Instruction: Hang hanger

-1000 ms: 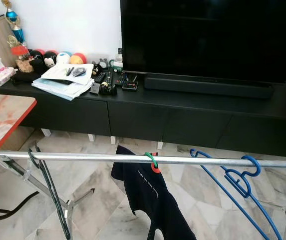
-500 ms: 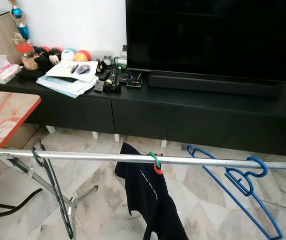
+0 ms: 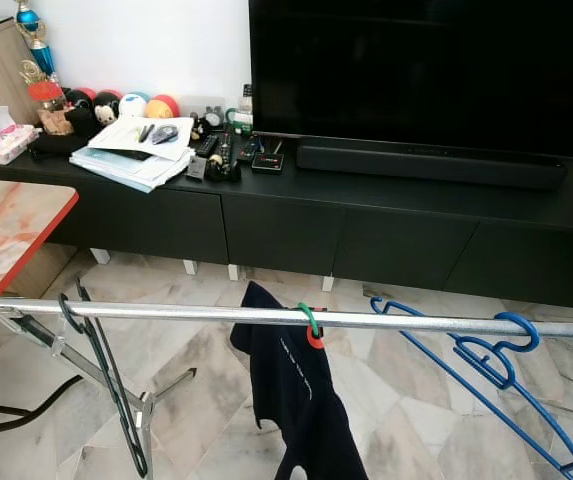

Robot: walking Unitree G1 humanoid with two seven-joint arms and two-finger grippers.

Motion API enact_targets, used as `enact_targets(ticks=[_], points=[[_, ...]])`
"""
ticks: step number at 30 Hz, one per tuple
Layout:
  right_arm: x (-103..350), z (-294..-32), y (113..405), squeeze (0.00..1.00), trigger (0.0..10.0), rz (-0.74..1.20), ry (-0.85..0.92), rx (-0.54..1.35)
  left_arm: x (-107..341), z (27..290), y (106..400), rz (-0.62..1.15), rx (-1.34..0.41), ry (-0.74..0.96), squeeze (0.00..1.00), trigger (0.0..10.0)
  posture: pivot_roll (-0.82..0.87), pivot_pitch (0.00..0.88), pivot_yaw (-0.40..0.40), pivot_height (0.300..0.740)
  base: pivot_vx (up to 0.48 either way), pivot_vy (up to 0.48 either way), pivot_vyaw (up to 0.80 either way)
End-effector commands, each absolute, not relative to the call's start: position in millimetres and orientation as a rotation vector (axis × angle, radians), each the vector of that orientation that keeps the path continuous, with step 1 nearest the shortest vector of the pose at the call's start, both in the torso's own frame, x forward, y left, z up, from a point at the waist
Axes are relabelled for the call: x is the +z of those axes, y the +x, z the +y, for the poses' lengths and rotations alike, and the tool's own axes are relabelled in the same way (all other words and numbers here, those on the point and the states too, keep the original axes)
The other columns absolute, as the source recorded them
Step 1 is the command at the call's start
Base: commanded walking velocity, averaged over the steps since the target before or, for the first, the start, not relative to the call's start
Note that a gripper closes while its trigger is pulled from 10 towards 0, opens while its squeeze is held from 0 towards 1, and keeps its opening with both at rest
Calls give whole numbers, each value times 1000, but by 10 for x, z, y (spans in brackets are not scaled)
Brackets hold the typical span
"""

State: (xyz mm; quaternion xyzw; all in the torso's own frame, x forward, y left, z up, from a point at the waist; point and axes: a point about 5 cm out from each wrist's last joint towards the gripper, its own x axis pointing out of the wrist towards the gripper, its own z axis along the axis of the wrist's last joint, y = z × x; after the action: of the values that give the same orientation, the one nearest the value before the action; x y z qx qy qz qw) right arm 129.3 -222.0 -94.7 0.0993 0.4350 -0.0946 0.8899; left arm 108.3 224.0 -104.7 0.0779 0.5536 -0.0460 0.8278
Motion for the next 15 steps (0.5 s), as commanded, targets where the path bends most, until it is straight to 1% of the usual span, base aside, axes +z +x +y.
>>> enact_targets(ticks=[1,5,6,8,9,15], points=[[-955,-2204,1274,0,0,904,213,-193,-1061,2274,1010,1204,-93,168,0,10000,-58,108,14,740,0,0,0],[-957,-2203,1281,0,78,913,205,-187,-1062,2271,1008,1205,-93,166,0,10000,-58,109,13,740,0,0,0],[-958,-2203,1280,0,2902,915,203,-185,-1062,2270,1008,1205,-94,166,0,10000,-57,109,13,740,0,0,0],[-959,-2203,1279,0,2902,918,201,-183,-1062,2269,1008,1205,-94,166,0,10000,-58,109,13,740,0,0,0],[-960,-2204,1278,0,10000,922,200,-182,-1062,2268,1009,1204,-94,164,0,10000,-58,109,12,740,0,0,0],[-962,-2207,1279,0,10000,930,199,-180,-1063,2265,1009,1204,-94,162,0,10000,-57,108,11,740,0,0,0]])
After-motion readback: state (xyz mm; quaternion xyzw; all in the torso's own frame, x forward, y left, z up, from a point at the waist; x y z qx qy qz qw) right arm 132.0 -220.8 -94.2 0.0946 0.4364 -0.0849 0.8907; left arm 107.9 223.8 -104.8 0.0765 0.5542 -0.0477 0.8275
